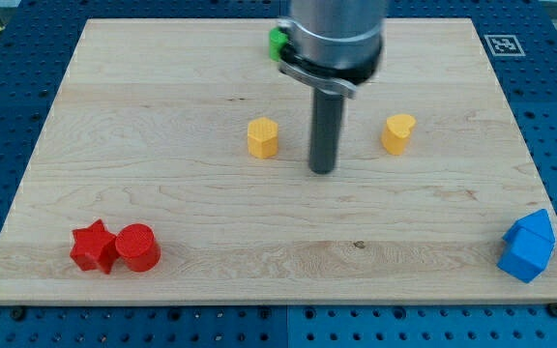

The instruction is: Place the yellow blocks at the center of the board

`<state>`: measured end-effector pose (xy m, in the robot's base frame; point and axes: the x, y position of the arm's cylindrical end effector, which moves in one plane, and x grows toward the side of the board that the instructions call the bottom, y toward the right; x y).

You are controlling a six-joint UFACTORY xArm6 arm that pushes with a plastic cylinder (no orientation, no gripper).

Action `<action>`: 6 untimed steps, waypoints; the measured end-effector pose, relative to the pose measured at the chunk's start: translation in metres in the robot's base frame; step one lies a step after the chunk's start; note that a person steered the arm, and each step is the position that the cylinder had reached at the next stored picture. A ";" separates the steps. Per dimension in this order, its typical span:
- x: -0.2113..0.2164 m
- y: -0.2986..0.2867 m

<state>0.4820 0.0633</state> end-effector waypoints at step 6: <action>-0.066 0.052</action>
<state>0.4165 0.1156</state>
